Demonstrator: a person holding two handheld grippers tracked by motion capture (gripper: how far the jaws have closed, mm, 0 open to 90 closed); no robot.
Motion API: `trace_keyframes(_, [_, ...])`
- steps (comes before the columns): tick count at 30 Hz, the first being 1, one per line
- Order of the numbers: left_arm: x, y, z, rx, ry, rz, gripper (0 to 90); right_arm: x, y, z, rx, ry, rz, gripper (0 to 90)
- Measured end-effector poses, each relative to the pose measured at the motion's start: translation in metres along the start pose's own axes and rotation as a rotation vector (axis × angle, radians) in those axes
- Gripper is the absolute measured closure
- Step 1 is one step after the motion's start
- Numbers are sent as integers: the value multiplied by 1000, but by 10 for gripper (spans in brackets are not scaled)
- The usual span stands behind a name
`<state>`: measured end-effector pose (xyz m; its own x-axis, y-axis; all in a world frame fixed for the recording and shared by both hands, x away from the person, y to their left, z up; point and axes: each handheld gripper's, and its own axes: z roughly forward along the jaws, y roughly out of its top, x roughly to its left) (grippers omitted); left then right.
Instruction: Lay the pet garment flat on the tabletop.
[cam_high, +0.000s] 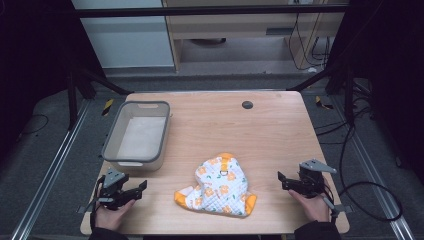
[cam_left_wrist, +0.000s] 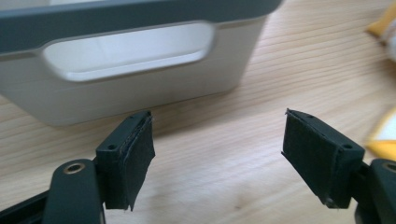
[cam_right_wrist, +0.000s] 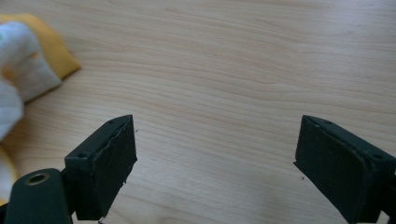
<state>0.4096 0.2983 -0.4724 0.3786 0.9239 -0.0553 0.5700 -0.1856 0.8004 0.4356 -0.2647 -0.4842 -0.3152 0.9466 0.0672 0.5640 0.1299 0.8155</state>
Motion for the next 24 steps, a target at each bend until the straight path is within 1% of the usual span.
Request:
trace_keyframes(1, [-2,0,-1,-5,-12,-4,242,2,0,-2,-8,15,12,131])
trace_keyframes(2, [-2,0,-1,-5,-12,-4,242,2,0,-2,-8,15,12,131])
trace_keyframes(4, [-6,0,-3,-7,-18,-9,243,5,0,-6,-27,23,3,137])
trace_keyframes(5, [-8,1,-4,-11,-29,-11,255,6,1,-8,-35,40,9,140])
trace_keyframes(6, [-9,2,-6,-16,-33,-13,255,7,1,-9,-39,41,14,143])
trace_keyframes(8, [-9,2,-7,-19,-39,-14,256,6,2,-10,-43,42,11,144])
trace_keyframes(11, [-11,6,-12,-43,-53,-5,260,5,3,-11,-46,38,11,146])
trace_keyframes(14, [-11,8,-14,-44,-56,-1,260,5,5,-12,-49,43,6,143])
trace_keyframes(15, [-11,9,-15,-45,-53,-1,258,4,6,-13,-52,38,0,142])
trace_keyframes(17, [-11,12,-19,-62,-57,-8,259,3,9,-16,-59,40,6,144])
trace_keyframes(19, [-11,17,-22,-82,-57,-6,260,3,12,-18,-69,45,10,148])
trace_keyframes(20, [-11,19,-23,-84,-58,-5,259,4,16,-20,-69,44,-4,147])
trace_keyframes(24, [-14,28,-23,-92,-62,9,260,4,20,-22,-79,45,-16,147])
